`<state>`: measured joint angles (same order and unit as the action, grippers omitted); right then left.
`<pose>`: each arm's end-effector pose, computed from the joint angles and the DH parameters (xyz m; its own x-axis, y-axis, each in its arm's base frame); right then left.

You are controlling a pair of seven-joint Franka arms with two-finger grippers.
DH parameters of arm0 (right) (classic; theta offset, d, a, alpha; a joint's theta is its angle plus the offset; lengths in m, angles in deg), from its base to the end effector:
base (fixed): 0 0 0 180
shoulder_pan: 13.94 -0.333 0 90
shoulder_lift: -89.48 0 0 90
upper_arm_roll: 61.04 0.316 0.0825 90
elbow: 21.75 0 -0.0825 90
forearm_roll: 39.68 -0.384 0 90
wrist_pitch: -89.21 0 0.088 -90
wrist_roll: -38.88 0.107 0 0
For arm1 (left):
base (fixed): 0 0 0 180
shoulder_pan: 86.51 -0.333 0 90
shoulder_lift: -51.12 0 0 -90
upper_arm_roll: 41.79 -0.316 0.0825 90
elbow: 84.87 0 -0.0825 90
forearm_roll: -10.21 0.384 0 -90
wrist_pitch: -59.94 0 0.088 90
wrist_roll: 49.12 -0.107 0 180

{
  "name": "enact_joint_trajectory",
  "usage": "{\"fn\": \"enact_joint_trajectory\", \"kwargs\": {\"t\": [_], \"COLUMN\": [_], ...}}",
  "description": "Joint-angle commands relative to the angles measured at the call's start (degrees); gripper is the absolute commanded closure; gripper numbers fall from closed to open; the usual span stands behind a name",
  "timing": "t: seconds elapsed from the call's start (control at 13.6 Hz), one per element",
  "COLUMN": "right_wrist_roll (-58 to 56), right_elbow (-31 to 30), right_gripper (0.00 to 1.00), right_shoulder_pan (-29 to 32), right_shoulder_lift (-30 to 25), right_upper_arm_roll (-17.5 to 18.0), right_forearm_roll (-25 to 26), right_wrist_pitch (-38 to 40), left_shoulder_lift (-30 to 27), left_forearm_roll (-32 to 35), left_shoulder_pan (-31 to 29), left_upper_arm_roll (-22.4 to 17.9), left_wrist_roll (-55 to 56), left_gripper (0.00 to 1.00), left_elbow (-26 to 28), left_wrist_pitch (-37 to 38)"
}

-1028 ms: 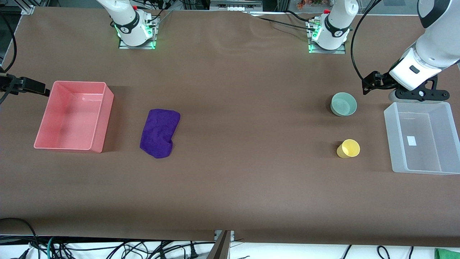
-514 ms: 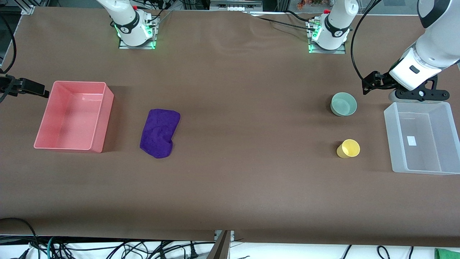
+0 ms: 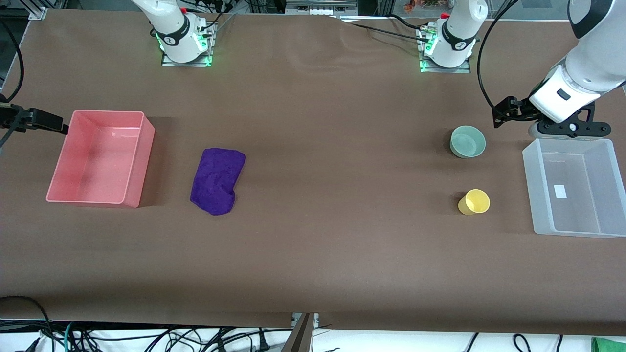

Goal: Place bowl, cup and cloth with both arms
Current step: 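Reach the right gripper to the purple cloth while the left gripper reaches the teal cup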

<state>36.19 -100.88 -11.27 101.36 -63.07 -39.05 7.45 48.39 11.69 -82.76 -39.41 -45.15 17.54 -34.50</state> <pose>0.5989 -0.0483 0.5813 0.9863 -0.0360 -0.1613 -0.0347 -0.9993 0.0107 0.5348 -0.0553 0.5548 0.9952 -0.0391 -0.0893 -0.0422 -0.9985 -0.0337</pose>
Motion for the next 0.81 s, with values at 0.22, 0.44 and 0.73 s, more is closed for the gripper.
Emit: {"fn": "enact_joint_trajectory", "kwargs": {"t": [0.22,0.44,0.73], "right_wrist_roll": [-0.30,0.04,5.82], "right_elbow": [-1.63,-9.61,-22.62], "right_gripper": [0.00,0.00,0.00], "right_shoulder_pan": [-5.65,-5.13,-4.42], "right_shoulder_lift": [2.71,2.97,3.67], "right_upper_arm_roll": [0.79,3.07,7.02], "right_forearm_roll": [6.92,5.70,0.95], "right_wrist_pitch": [-0.07,-5.31,-22.97], "left_shoulder_lift": [-0.08,0.27,5.08], "left_forearm_roll": [-0.60,0.02,3.68], "left_shoulder_pan": [0.29,-0.23,-2.87], "left_upper_arm_roll": [-0.10,-0.19,-0.19], "left_wrist_roll": [-0.80,-4.73,-15.37], "left_gripper": [0.00,0.00,0.00], "left_elbow": [4.29,11.83,19.49], "left_wrist_pitch": [2.51,-4.85,-15.50]}}
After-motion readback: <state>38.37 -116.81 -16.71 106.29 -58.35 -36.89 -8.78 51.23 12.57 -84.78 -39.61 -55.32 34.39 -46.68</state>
